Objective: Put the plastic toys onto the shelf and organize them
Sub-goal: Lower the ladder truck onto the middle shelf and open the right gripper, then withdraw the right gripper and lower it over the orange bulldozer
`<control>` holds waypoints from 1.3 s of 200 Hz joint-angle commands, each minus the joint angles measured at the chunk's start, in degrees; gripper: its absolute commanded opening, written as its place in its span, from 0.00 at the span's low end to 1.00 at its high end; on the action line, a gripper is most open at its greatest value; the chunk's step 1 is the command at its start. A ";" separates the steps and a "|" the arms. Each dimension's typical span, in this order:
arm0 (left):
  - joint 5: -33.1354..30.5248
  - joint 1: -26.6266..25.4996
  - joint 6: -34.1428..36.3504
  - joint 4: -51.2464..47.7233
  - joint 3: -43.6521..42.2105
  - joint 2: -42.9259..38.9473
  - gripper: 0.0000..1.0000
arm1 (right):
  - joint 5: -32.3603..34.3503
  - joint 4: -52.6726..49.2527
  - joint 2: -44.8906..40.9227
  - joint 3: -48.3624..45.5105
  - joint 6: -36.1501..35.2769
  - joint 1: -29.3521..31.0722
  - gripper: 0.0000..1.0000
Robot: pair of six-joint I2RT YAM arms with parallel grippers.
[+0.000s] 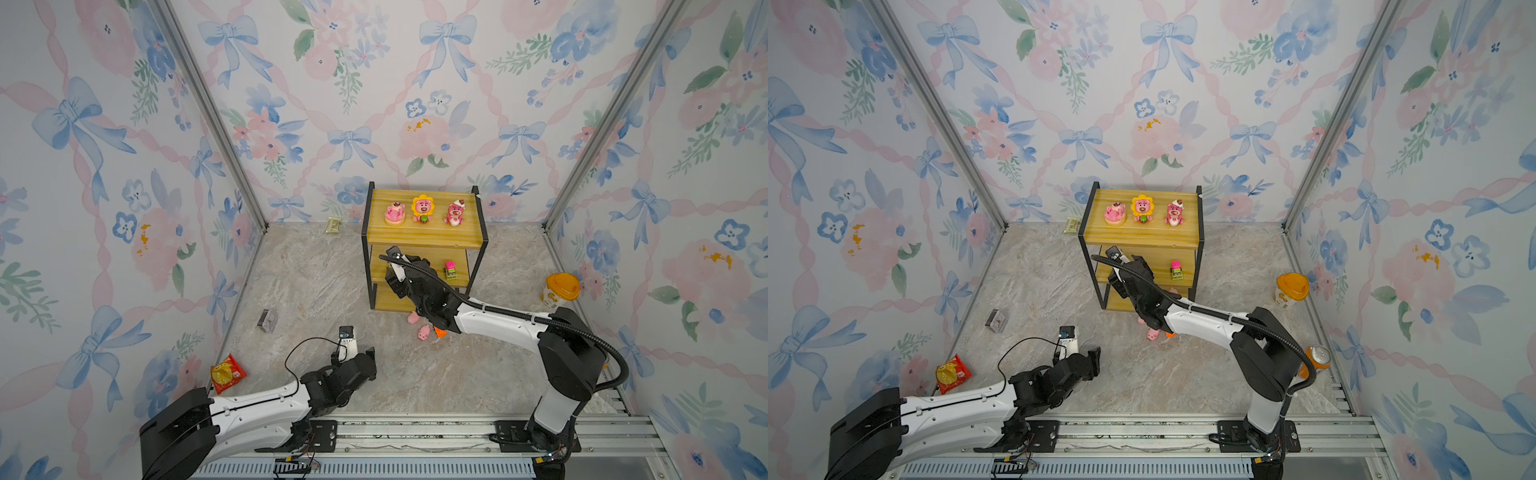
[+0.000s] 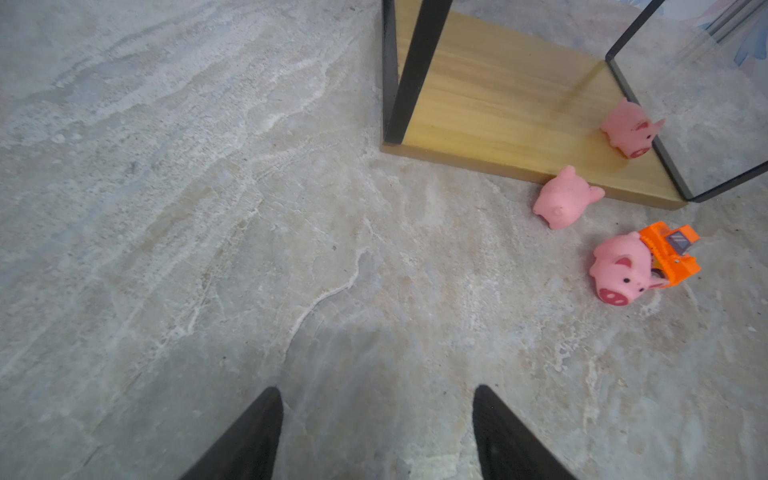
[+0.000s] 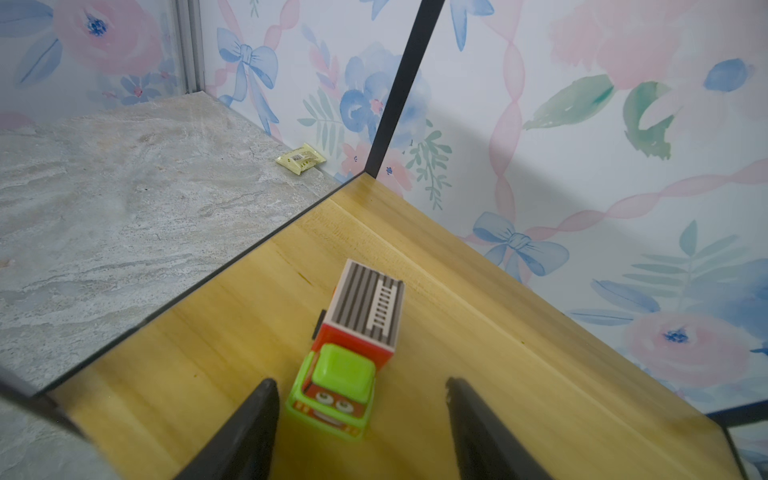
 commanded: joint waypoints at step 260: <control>3.75 0.38 3.44 1.38 3.90 6.74 0.98 | -1.63 -20.29 -23.57 -34.25 34.78 1.10 0.65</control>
